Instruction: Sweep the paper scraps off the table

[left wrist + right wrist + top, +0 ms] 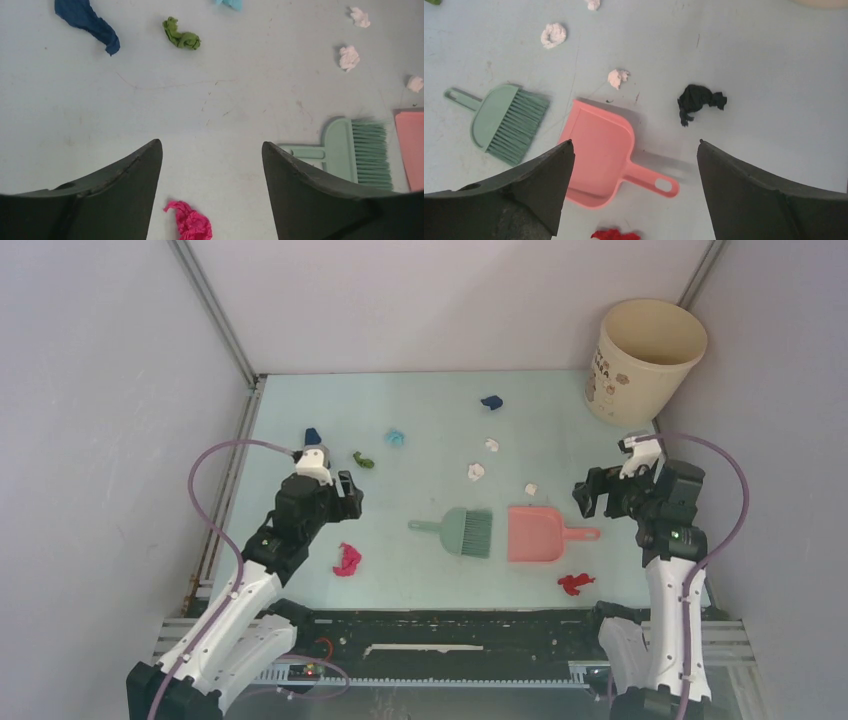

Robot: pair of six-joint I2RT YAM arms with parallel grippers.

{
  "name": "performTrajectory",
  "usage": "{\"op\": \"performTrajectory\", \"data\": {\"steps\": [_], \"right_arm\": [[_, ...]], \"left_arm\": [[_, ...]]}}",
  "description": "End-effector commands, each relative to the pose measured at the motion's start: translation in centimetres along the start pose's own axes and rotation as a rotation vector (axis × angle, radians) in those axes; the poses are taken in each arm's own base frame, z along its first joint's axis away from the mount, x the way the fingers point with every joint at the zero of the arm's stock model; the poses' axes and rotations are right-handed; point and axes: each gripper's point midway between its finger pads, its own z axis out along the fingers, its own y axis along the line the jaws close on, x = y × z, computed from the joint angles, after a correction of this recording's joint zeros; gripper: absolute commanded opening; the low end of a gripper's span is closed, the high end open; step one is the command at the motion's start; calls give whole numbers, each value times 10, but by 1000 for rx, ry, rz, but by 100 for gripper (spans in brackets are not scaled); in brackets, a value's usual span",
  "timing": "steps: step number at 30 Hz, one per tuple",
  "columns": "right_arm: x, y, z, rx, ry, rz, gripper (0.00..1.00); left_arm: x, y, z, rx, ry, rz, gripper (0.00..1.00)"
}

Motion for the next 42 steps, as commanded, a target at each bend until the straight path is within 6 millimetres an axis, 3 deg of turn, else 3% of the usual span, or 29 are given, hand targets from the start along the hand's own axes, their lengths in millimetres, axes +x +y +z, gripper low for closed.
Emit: {"op": "performTrajectory", "data": {"steps": [1,6,11,16,21,25,29,33,36,42], "right_arm": [[4,8,-17,13,35,-16,99],[16,34,-20,-135,53,-82,100],[26,69,-9,-358,95,-126,98],[26,88,12,-421,136,-221,88],[30,101,12,-485,154,-309,76],[30,107,14,-529,143,-325,66],[39,117,22,-594,177,-288,56],[45,134,36,-617,226,-388,53],[37,152,51,-624,229,-509,52],[36,183,86,-729,330,-527,44]], "left_arm": [[-9,-8,-6,19,-5,-10,81],[-7,-41,-7,200,5,11,83],[3,-69,-9,329,54,56,80],[24,-87,-11,352,144,111,73],[46,-109,-13,367,244,183,64],[49,-107,-10,296,313,226,67],[40,-105,3,202,324,189,65],[30,-103,9,102,322,62,66],[23,-102,7,72,282,-38,69],[32,-108,2,122,230,-244,70]]}}
